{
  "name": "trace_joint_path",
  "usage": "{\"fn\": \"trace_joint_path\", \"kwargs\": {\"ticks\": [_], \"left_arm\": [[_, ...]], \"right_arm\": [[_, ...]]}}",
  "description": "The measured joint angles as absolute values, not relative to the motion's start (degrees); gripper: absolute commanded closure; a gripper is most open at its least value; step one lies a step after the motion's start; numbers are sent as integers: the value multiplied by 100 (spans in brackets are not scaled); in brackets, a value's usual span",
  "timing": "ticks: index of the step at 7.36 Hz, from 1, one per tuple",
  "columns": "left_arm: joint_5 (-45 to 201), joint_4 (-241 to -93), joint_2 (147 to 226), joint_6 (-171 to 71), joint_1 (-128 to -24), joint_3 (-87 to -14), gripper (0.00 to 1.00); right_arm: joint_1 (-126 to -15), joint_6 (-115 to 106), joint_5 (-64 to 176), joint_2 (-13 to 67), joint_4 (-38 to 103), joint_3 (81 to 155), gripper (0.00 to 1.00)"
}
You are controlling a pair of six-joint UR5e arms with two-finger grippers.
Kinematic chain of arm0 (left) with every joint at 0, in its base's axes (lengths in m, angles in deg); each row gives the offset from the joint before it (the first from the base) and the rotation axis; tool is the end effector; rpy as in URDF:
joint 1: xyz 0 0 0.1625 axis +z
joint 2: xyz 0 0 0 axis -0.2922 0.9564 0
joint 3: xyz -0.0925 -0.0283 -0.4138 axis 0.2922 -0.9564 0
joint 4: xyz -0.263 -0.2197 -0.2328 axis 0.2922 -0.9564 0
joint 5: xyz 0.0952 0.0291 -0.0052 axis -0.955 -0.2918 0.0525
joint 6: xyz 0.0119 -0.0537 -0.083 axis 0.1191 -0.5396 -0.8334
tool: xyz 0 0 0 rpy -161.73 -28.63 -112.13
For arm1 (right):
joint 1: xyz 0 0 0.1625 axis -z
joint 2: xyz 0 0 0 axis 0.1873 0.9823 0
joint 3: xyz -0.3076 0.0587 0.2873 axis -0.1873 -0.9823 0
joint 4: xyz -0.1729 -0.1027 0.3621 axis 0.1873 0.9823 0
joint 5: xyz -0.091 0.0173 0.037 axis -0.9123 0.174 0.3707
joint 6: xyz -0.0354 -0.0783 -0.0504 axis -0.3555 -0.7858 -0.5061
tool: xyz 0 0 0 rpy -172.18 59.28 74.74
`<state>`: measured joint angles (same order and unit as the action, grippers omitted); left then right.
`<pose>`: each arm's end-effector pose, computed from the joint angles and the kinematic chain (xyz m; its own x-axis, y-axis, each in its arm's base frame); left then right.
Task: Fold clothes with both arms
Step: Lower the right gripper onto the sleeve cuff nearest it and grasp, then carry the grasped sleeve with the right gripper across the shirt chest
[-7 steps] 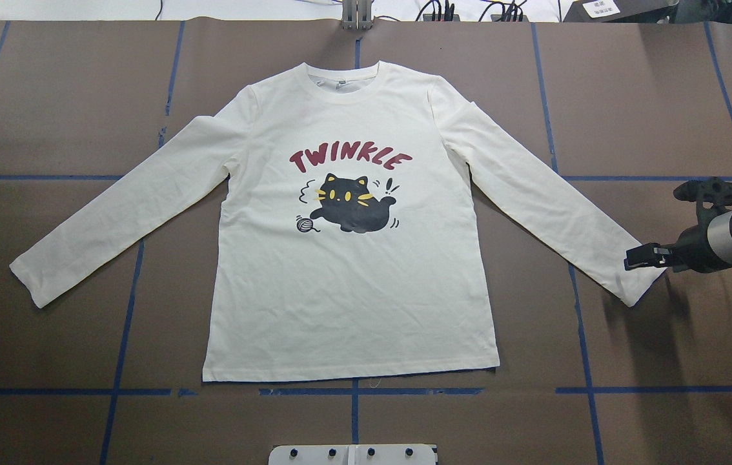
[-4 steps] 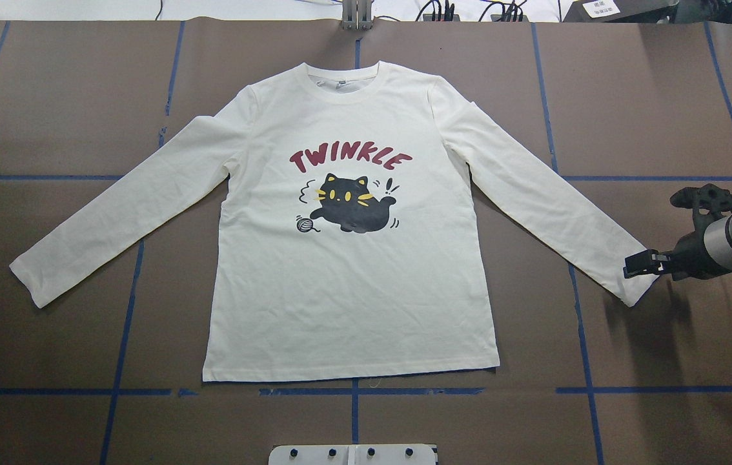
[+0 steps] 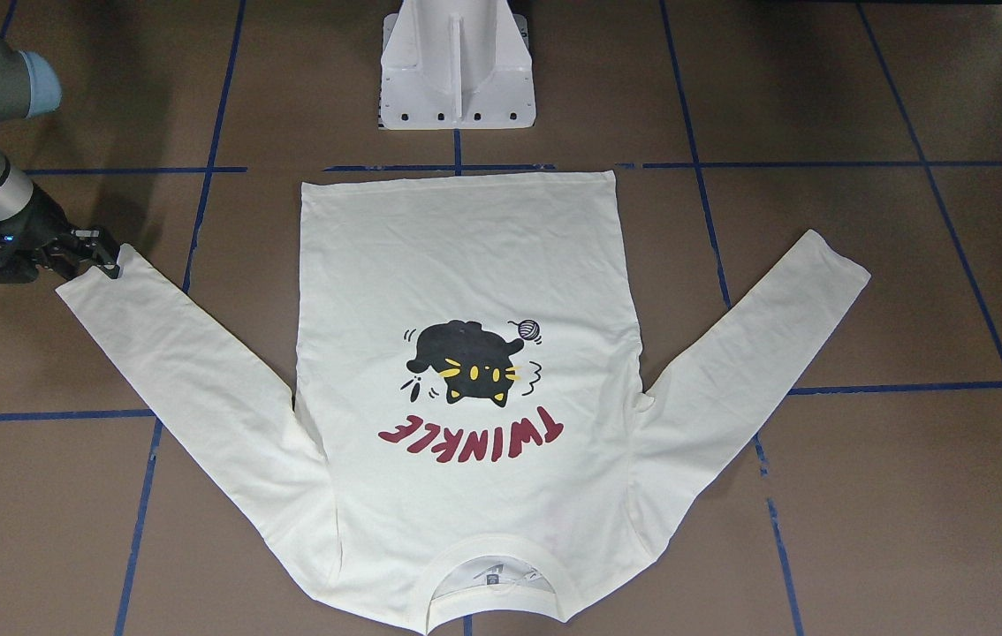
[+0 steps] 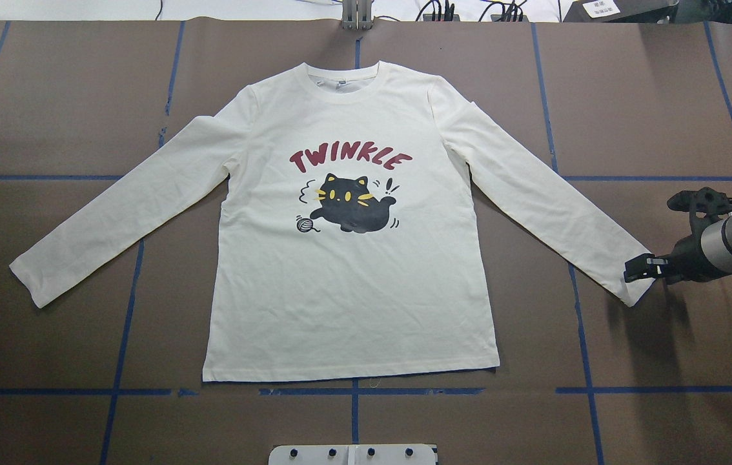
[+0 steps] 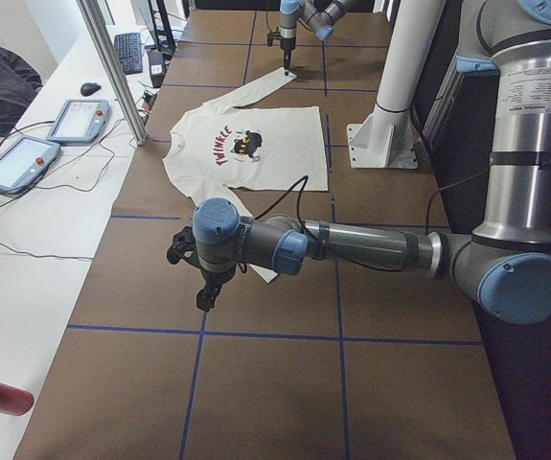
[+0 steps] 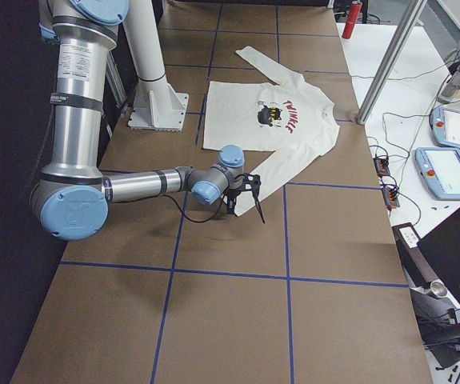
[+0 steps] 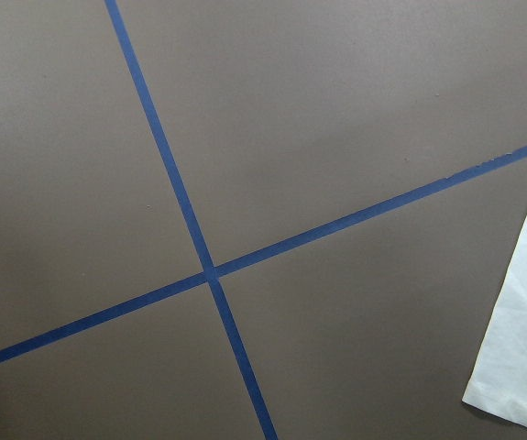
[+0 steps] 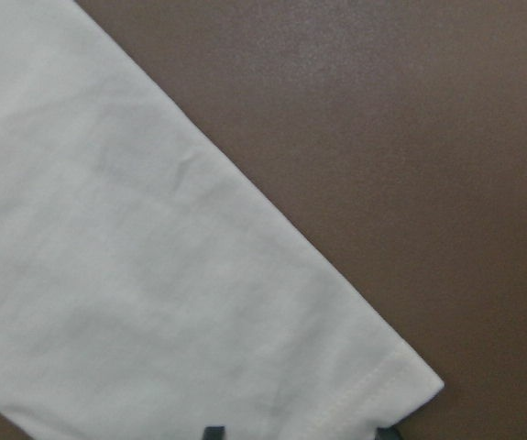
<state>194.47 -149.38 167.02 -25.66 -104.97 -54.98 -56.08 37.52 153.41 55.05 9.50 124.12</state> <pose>-0.0416 -0.5067 0.5891 0.6484 0.3675 -0.6667 -0.1451 0.9194 0.3656 -0.2700 -0.3904 0.5792 0.6803 0.0438 0.7316 -0.0443 0.9988 -0.0186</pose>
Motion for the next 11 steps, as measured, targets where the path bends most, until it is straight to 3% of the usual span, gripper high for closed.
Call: {"fn": "trace_joint_path", "kwargs": {"ticks": [1, 7, 9, 11], "left_arm": [[19447, -14938, 16702, -2565, -10497, -5493, 0], [19447, -14938, 16704, -2573, -10497, -5504, 0], [19448, -14938, 16720, -2581, -10497, -5513, 0], [19447, -14938, 16747, -2582, -10497, -5501, 0]], "right_arm": [[-5606, 3751, 15357, 5494, 1031, 12443, 100], [-5758, 3772, 15503, 5284, 1135, 12925, 100], [-6090, 3809, 15760, 4404, 1551, 12952, 100], [-6245, 4246, 15839, 2993, 2106, 12648, 100]]}}
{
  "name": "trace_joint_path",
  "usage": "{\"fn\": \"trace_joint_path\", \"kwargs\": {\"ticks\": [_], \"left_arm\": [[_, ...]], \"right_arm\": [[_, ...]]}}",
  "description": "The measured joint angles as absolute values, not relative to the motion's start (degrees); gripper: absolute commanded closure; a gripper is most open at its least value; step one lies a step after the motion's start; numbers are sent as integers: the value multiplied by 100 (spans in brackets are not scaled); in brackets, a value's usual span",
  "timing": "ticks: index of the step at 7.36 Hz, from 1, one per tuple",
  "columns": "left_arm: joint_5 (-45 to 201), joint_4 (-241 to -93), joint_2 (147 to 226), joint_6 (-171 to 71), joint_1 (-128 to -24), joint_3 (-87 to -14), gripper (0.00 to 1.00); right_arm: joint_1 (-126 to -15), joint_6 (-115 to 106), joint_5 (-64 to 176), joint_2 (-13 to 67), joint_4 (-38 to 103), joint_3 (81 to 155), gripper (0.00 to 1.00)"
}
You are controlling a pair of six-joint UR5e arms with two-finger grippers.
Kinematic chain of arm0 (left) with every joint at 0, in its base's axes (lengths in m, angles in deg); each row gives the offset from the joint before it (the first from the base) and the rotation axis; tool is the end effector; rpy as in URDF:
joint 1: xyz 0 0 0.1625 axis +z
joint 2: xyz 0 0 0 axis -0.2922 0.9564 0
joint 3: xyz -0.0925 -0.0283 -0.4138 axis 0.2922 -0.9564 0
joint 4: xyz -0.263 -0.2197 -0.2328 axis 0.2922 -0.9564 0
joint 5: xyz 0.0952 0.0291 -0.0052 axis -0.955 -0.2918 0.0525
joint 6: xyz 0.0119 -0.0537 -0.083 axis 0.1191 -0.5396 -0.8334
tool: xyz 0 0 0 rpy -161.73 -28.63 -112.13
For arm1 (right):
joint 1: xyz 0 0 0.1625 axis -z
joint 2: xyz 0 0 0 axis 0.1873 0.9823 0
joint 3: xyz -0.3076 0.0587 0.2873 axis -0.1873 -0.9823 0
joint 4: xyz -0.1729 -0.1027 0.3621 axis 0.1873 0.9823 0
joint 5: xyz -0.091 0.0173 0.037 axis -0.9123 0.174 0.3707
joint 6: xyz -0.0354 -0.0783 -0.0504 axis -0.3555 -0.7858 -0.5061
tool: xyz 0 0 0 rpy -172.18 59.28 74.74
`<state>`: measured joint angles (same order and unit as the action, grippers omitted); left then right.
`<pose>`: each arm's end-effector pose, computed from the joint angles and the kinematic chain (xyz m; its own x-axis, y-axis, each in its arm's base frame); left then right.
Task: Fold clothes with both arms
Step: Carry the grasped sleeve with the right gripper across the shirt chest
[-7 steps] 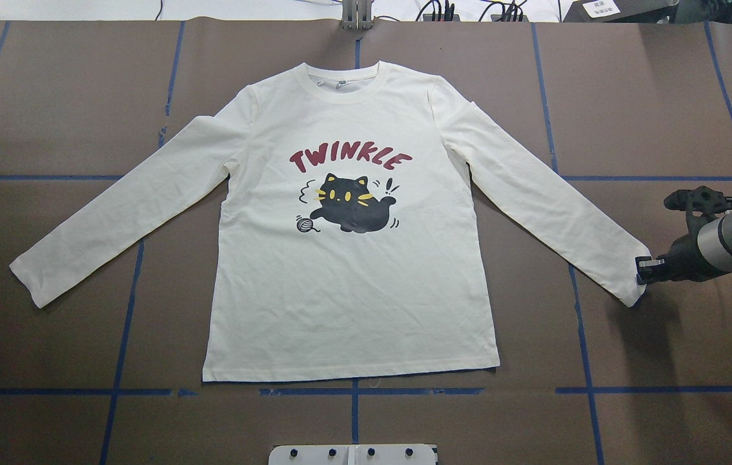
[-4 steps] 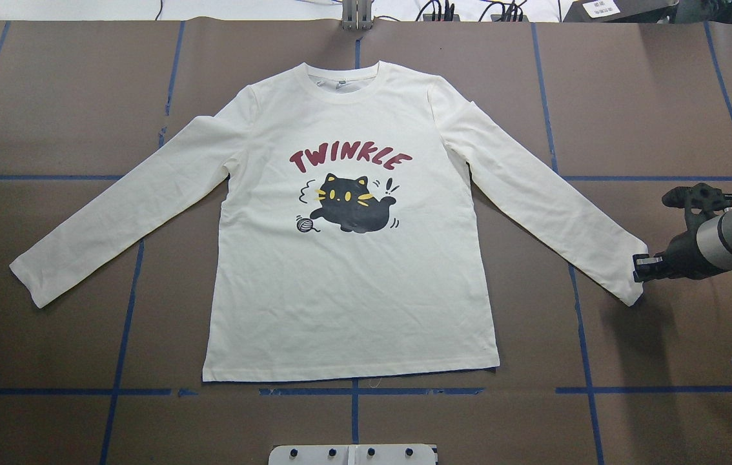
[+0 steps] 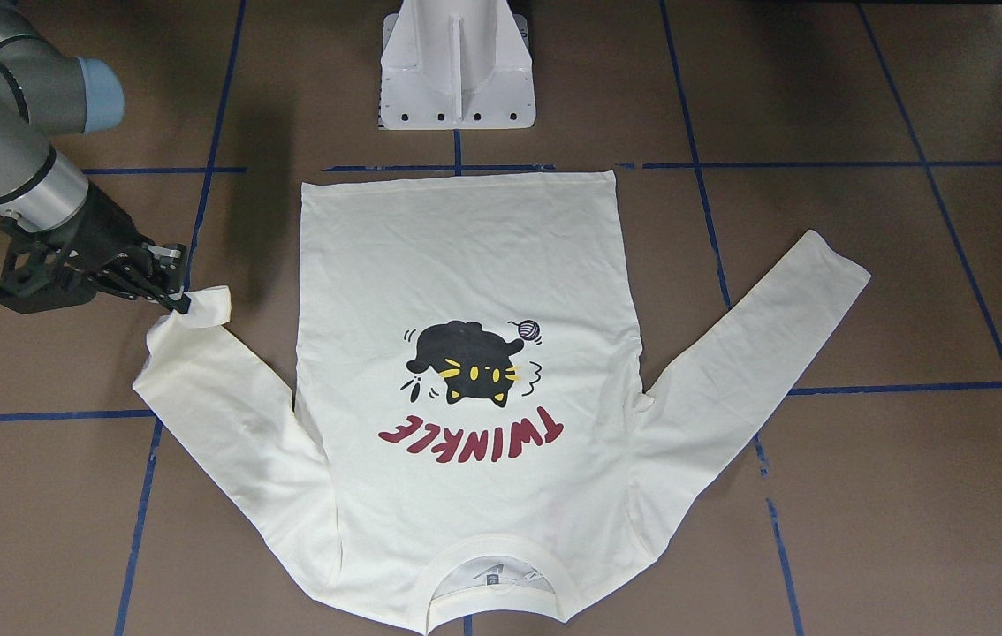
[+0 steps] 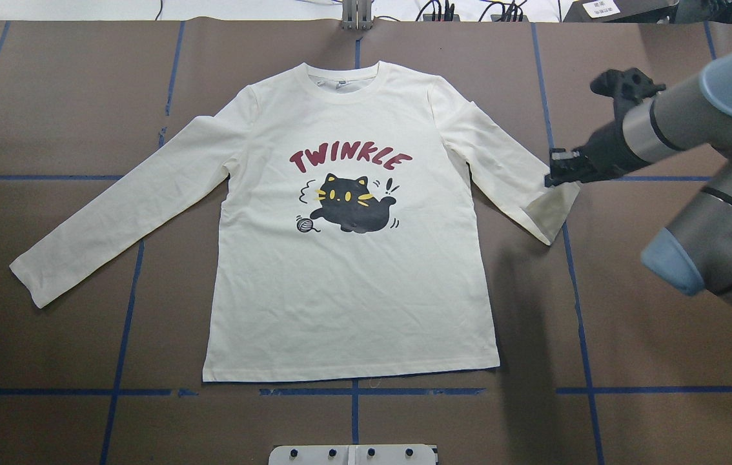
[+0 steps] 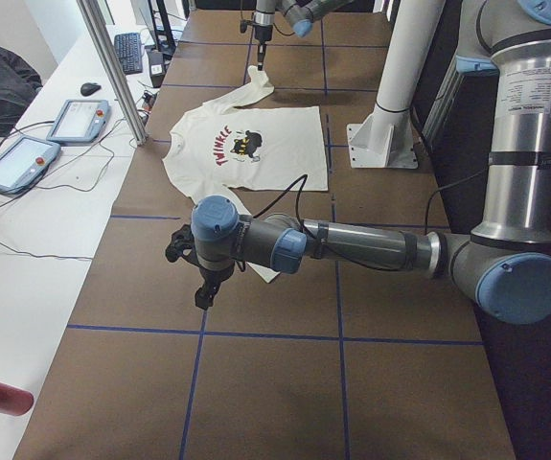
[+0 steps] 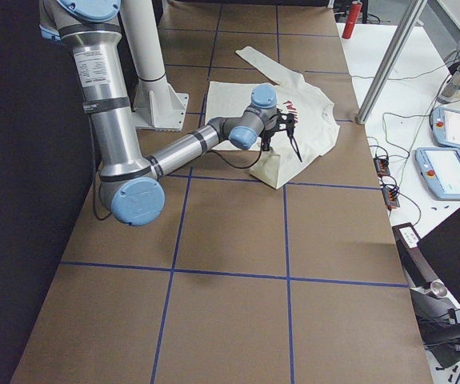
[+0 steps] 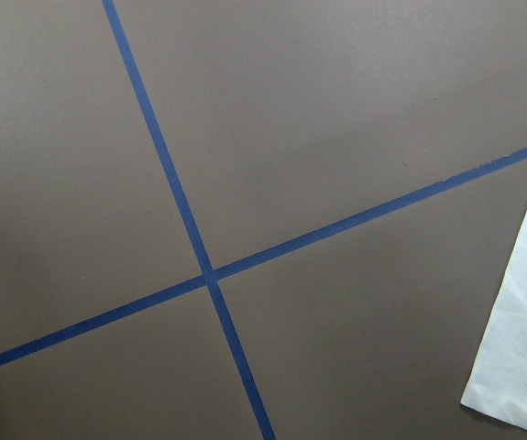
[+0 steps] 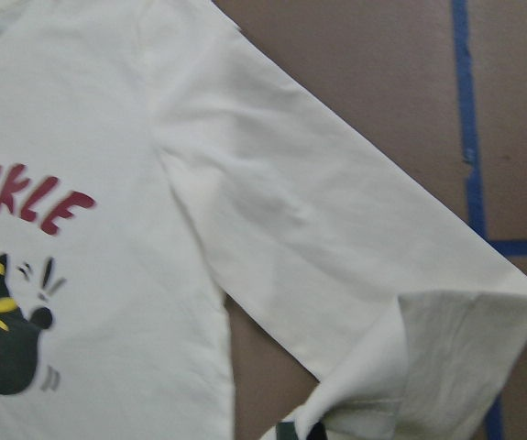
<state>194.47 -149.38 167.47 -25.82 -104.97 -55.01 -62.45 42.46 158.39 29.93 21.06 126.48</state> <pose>-0.0415 -0.5100 0.5849 0.6486 0.3705 -0.6649 -0.1432 0.9173 0.3714 -0.3099 -0.5136 0.3445 0.4852 0.0225 0.8741 -0.1476 0.9874 0.0565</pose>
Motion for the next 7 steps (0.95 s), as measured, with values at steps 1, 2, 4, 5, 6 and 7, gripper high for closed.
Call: {"fn": "trace_joint_path", "kwargs": {"ticks": [1, 2, 4, 5, 6, 7], "left_arm": [[19448, -14947, 16762, -2584, -10496, -5485, 0], [19447, -14975, 16768, -2591, -10497, -5471, 0], [19447, -15031, 16772, -2599, -10497, -5425, 0], [19447, -15071, 16772, -2600, -10497, -5390, 0], [19447, -15105, 16772, -2600, -10497, -5363, 0], [19447, -15138, 16772, -2600, -10497, -5342, 0]], "right_arm": [[-6262, 4519, 15843, 2179, 2192, 12196, 100], [-6262, 4673, 15846, 1269, 2200, 11517, 100], [-6202, 4755, 15843, -532, 1904, 9728, 100], [-6066, 4748, 15747, -1381, 1667, 8709, 100], [-5784, 4734, 15429, -1995, 1453, 7903, 100], [-5440, 4717, 14927, -2302, 1242, 7396, 100]]}}
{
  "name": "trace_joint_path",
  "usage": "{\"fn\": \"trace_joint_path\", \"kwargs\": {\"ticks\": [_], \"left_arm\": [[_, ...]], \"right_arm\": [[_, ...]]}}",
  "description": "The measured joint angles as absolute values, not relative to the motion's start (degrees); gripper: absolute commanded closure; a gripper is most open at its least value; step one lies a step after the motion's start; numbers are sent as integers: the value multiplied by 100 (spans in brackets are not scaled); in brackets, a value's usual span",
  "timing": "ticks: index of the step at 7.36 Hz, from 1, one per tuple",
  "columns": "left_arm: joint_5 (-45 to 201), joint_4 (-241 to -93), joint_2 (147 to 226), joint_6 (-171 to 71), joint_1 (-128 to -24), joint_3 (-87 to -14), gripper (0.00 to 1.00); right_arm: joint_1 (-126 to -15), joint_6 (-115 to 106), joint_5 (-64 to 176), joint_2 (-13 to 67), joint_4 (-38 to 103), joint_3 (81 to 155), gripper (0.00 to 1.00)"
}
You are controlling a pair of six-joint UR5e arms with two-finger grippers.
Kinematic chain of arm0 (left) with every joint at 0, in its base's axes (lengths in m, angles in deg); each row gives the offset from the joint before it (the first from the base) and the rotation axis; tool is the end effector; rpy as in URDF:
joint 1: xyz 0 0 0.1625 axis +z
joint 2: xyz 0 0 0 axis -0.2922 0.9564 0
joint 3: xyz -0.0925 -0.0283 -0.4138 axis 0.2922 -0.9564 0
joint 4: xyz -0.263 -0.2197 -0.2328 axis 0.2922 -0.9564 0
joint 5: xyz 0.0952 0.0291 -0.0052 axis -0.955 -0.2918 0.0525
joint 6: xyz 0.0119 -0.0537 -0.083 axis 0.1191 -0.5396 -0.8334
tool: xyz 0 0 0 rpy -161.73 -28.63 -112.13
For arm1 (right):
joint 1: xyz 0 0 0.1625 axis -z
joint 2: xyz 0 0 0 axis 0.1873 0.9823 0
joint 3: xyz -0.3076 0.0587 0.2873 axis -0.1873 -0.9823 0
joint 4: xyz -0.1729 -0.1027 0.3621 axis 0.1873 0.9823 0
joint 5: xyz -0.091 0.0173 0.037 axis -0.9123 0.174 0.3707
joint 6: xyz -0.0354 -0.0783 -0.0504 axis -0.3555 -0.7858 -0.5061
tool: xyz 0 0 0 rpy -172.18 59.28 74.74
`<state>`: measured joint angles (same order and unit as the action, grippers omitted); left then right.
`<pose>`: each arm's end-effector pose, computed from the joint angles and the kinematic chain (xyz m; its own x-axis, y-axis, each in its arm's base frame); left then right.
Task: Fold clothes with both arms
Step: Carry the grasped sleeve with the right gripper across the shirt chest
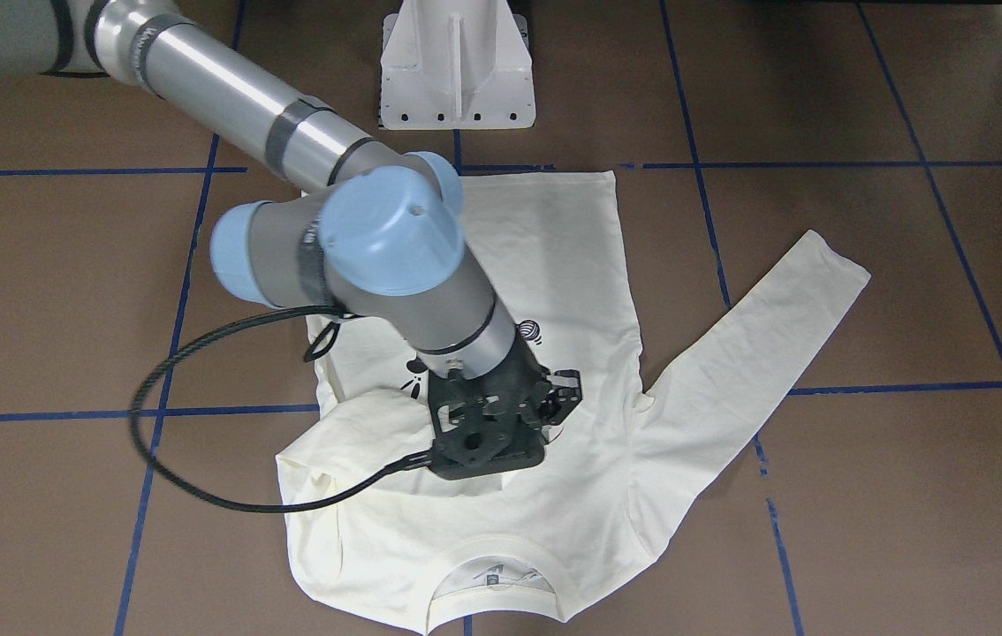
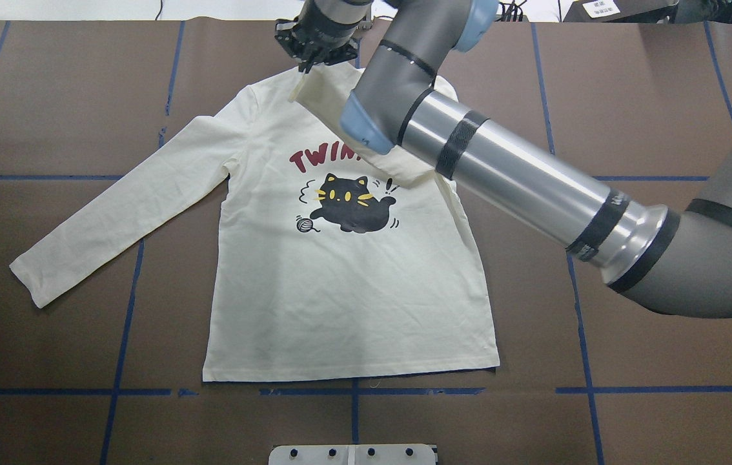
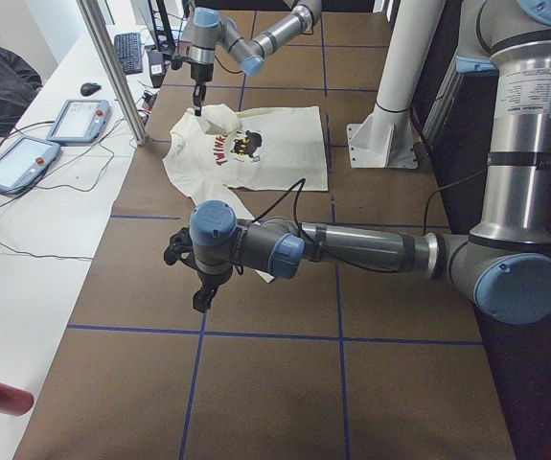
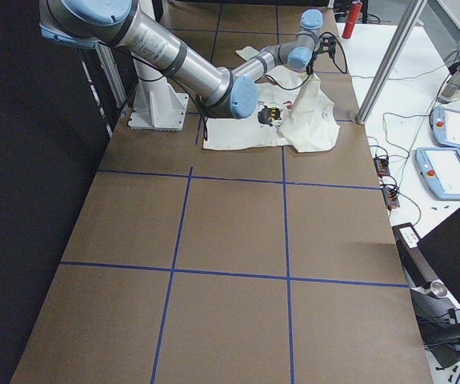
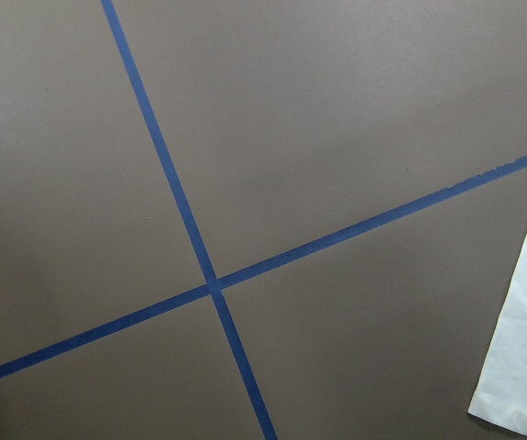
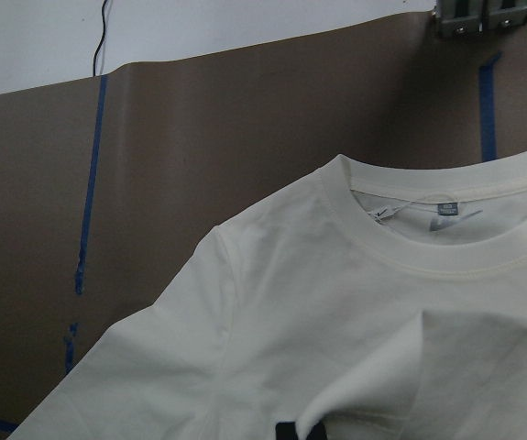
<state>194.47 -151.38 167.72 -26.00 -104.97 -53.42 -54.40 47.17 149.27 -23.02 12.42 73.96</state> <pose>-0.0414 -0.5132 0.5927 0.6488 0.3752 -0.6620 -0.1410 0.9142 0.3800 -0.5661 -0.6624 0.0631 0.4319 -0.0527 0.9004 -0.1853 0.9718 0.1457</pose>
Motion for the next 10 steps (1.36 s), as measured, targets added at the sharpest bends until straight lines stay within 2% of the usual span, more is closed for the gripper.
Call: {"fn": "trace_joint_path", "kwargs": {"ticks": [3, 6, 7, 8, 10], "left_arm": [[19447, -15165, 16772, -2592, -10497, -5295, 0], [19447, -15174, 16772, -2591, -10497, -5256, 0], [19447, -15181, 16772, -2593, -10497, -5248, 0], [19447, -15222, 16775, -2597, -10497, -5221, 0], [19447, -15497, 16788, -2600, -10491, -5020, 0]], "right_arm": [[-4720, 4484, 13674, -2813, 519, 6448, 100], [-4389, 4147, 13301, -2940, -46, 6342, 100], [-4361, 4134, 13288, -2948, -132, 6340, 16], [-4342, 4129, 13268, -2950, -173, 6338, 1], [-4301, 4141, 13159, -2932, -189, 6338, 1]]}}
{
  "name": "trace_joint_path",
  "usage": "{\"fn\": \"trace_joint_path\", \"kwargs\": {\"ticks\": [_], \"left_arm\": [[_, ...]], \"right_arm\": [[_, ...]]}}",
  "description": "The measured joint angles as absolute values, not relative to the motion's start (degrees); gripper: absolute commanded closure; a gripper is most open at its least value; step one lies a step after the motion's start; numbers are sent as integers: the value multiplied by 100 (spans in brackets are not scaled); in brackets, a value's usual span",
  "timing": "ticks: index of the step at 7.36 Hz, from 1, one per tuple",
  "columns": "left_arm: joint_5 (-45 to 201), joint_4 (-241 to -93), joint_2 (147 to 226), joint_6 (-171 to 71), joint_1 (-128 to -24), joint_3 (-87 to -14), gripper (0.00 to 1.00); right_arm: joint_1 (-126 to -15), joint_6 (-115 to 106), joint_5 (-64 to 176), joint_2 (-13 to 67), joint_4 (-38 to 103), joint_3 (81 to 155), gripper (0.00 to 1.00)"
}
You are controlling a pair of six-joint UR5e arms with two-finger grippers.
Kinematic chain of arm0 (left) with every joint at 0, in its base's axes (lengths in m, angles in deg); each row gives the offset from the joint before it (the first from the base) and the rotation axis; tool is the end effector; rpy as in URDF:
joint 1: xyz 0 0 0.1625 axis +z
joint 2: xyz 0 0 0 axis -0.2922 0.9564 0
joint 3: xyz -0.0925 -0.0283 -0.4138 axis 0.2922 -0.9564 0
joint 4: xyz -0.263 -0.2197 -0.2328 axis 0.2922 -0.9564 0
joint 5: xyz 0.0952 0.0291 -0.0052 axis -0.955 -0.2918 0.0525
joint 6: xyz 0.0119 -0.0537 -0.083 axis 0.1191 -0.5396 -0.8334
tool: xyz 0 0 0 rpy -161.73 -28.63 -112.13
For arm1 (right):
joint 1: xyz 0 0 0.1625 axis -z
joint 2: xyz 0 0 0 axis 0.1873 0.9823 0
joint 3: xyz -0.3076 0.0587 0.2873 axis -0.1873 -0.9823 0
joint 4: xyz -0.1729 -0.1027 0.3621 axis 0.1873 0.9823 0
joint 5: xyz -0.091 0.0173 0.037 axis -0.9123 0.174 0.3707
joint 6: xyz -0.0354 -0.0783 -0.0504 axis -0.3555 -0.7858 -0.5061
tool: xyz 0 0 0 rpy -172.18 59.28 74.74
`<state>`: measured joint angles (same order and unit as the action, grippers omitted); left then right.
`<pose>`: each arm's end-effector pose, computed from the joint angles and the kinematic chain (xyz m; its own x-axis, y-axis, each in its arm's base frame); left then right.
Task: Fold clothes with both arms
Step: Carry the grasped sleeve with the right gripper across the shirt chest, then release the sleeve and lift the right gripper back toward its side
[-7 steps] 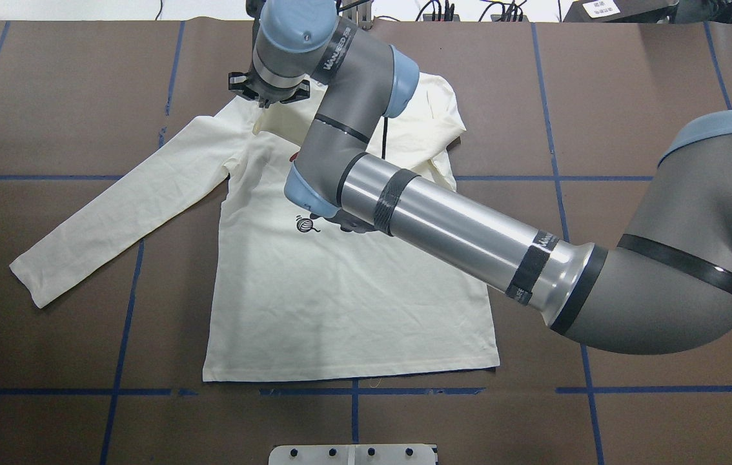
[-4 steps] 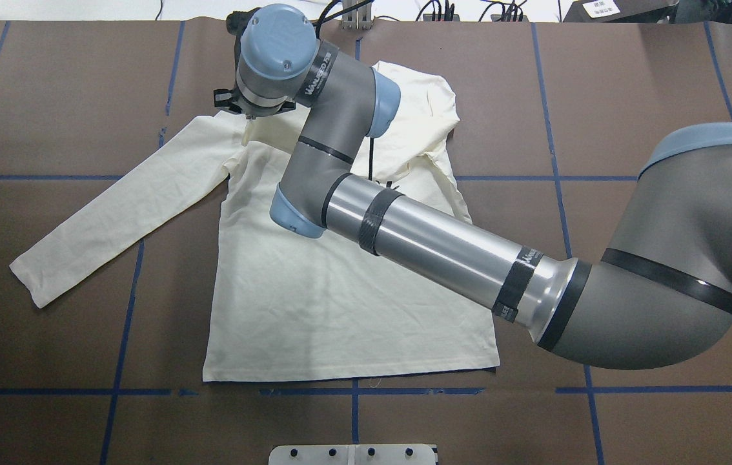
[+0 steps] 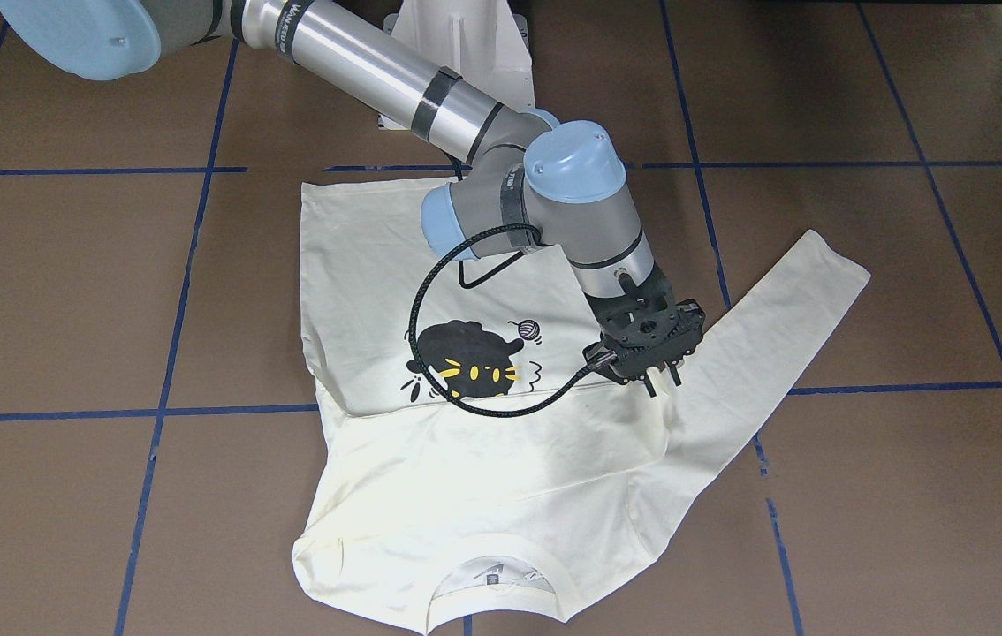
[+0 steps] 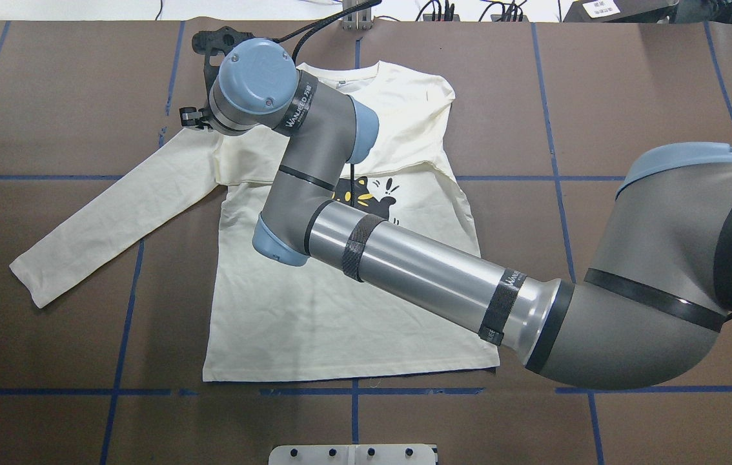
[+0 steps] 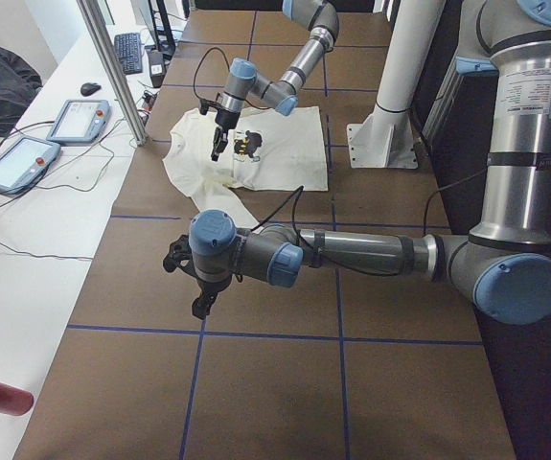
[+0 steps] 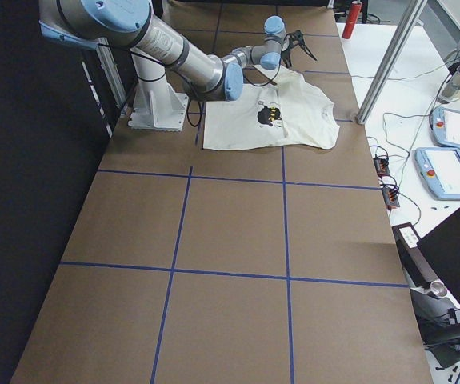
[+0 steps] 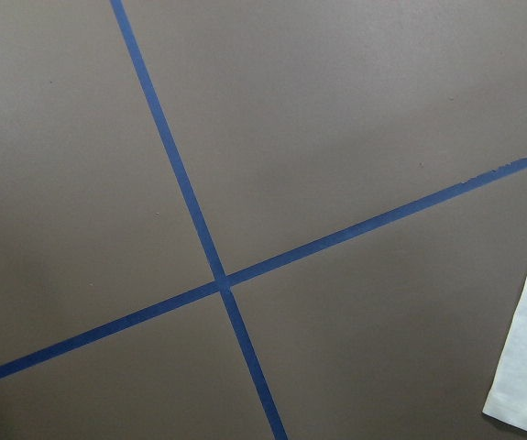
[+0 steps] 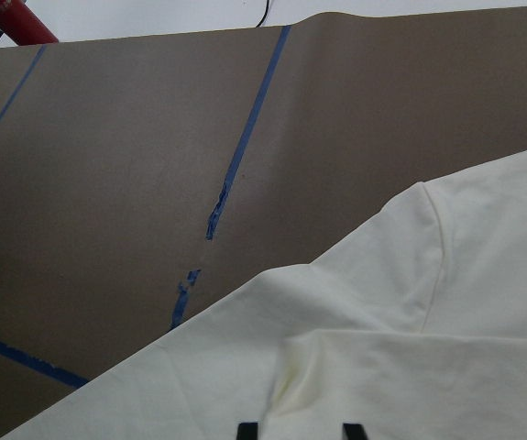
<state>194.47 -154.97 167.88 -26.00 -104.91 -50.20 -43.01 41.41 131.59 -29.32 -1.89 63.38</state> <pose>-0.0407 -0.5159 0.6125 0.6482 0.3820 -0.6587 -0.1418 0.9105 0.3884 -0.6915 -0.5756 0.0260 0.4104 -0.2858 0.8659 -0.2434 0.8808 0.4061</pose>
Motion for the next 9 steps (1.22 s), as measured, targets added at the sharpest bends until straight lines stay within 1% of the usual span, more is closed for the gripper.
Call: {"fn": "trace_joint_path", "kwargs": {"ticks": [3, 4, 6, 7, 8, 9], "left_arm": [[19434, -15837, 16835, -3026, -10485, -4807, 0], [19409, -16205, 16776, -3795, -10442, -4828, 0], [19280, -17621, 16403, -5743, -10066, -4903, 0], [18993, -18438, 16132, -6934, -9630, -5082, 0], [18550, -18979, 15862, -8104, -9018, -5405, 0], [18038, -19201, 15610, -9084, -8356, -5815, 0]], "right_arm": [[-4337, 4560, 13222, -2926, 4, 6483, 0], [-4442, 4686, 13450, -2853, 603, 6870, 0], [-4885, 4622, 14264, -2299, 2313, 8220, 0], [-5146, 4404, 14636, -1853, 2914, 8819, 0], [-5348, 4079, 14849, -1337, 3455, 9424, 0], [-5503, 3715, 14988, -741, 3978, 10104, 0]]}}
